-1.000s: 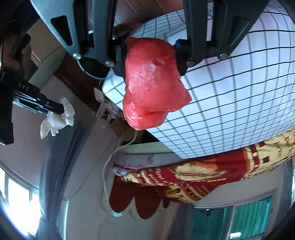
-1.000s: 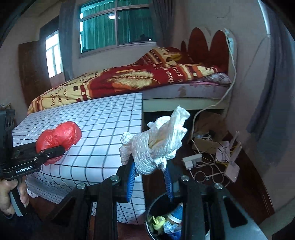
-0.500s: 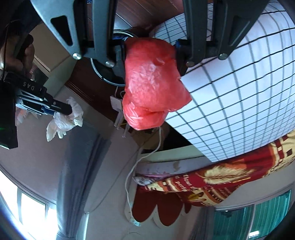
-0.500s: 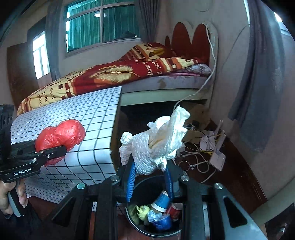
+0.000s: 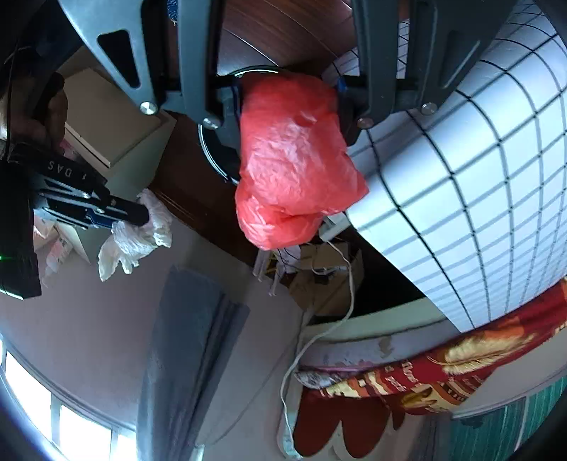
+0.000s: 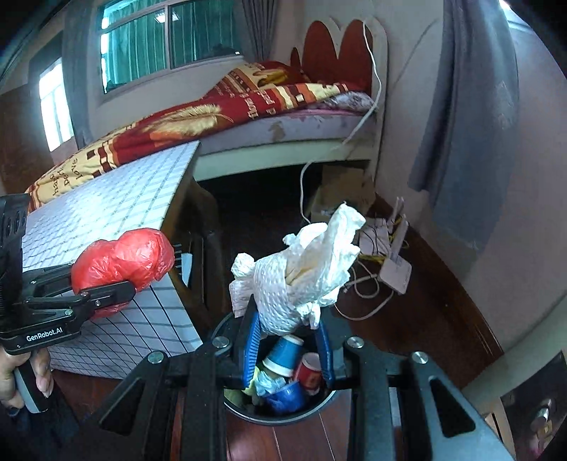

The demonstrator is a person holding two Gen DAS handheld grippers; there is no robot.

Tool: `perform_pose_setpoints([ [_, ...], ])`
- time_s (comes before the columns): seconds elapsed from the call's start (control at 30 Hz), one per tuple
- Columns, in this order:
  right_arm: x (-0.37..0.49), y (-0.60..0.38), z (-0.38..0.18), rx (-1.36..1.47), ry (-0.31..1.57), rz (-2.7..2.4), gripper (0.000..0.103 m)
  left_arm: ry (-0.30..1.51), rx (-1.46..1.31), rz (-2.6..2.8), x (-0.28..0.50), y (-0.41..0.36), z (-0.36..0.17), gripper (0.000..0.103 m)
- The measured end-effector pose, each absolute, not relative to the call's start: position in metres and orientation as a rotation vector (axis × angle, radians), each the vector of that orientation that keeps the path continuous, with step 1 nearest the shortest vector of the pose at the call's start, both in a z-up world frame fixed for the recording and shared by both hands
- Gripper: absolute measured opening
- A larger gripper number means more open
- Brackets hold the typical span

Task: Collect trash
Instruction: 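Carry the red ball and white tissue over the bin and open both tools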

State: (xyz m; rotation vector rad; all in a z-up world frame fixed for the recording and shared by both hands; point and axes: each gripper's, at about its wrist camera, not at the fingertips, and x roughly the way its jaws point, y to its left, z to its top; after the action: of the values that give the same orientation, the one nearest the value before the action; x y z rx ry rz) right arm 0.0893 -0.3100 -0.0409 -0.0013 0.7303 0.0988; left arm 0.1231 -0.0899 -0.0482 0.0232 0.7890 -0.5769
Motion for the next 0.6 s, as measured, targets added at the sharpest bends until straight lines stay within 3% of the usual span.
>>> perform_pose_setpoints([
  [0.6,0.102,-0.320,-0.127,-0.039,0.933,0.130,0.031,0.954,0.040,-0.599,0.131,-0.124,-0.116,0.038],
])
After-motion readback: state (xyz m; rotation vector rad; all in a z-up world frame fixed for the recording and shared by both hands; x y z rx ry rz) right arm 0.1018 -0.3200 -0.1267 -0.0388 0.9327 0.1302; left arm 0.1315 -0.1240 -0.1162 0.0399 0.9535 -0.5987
